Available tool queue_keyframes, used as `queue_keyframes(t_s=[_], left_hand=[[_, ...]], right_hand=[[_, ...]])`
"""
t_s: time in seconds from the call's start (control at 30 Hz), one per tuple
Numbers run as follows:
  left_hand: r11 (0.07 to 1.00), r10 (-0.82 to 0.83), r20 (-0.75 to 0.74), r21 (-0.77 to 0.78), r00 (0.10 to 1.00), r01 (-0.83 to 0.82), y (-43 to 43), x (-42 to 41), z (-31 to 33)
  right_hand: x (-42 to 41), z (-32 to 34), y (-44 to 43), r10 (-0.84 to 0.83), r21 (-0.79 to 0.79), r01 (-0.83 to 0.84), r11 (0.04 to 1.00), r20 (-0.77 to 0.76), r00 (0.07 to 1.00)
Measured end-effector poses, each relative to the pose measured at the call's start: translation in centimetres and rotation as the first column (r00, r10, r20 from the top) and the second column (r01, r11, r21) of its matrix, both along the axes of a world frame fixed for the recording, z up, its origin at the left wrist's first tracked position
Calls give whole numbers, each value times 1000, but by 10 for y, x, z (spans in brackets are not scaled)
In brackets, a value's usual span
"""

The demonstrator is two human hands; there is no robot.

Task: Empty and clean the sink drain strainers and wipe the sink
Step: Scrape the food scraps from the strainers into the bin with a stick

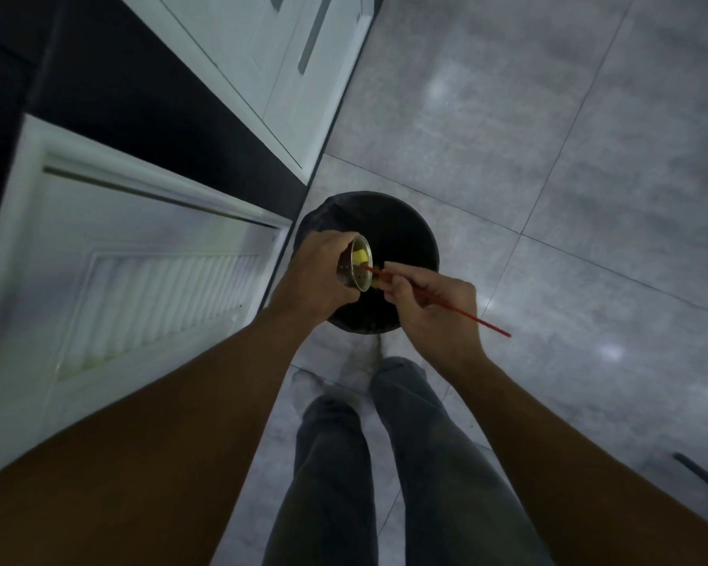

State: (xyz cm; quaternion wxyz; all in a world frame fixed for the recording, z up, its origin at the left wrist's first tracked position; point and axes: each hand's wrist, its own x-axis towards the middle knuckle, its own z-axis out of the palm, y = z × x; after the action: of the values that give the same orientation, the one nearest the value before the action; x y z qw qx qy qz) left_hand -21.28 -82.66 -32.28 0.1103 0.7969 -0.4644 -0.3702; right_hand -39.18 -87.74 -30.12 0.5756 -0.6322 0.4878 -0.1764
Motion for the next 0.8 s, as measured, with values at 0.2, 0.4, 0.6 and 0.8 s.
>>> queue_keyframes(t_s=[0.2,0.4,0.6,0.8], left_hand=[[999,28,14,22,1000,-28,4,1,0],[999,31,-19,16,999,-31,1,-5,2],[998,54,-52,14,997,-53,3,0,3],[996,94,-51,6,994,-94,7,1,13]], right_hand=[[-17,1,-3,-181,65,182,981,-21,983],[-10,9,2,-121,185,103,977,91,988],[-9,6,3,-126,132,129,983,-27,992],[-21,21,2,-202,59,199,978,43,978]])
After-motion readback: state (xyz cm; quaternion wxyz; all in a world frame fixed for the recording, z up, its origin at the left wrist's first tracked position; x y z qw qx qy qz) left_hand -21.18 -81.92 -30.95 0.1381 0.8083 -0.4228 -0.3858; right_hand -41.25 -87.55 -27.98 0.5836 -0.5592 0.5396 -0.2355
